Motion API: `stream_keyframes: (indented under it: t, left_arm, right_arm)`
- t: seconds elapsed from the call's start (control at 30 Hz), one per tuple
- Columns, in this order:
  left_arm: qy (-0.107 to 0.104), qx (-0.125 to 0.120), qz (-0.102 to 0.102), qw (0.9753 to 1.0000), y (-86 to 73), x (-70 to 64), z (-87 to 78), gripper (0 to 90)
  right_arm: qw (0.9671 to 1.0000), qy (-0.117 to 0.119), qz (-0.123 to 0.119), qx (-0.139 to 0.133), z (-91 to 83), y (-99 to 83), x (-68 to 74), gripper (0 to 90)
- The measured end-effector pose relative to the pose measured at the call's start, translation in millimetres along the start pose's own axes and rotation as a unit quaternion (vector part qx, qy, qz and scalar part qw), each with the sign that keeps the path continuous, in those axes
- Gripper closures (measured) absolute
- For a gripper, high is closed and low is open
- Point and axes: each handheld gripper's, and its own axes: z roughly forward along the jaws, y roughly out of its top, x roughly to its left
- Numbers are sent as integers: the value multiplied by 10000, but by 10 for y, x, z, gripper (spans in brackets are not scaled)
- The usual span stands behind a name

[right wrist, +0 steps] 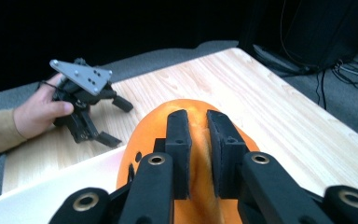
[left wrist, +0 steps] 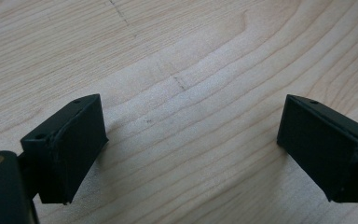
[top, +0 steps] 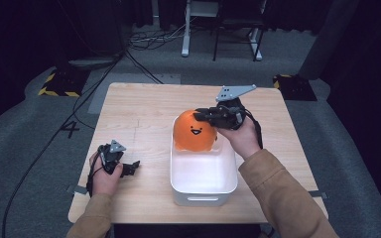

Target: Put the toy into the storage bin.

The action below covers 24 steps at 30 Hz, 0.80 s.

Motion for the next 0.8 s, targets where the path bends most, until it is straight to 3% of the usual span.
stream_keyframes:
  t: [0.57,0.8]
  left_arm:
    - [-2,1,-1,10000,0,0,0,82]
    - [-4,1,0,10000,0,0,0,82]
  right_arm:
    - [9968,-85,-143,778,302,-230,18,792]
    - [9954,-118,-139,942,366,-292,23,789]
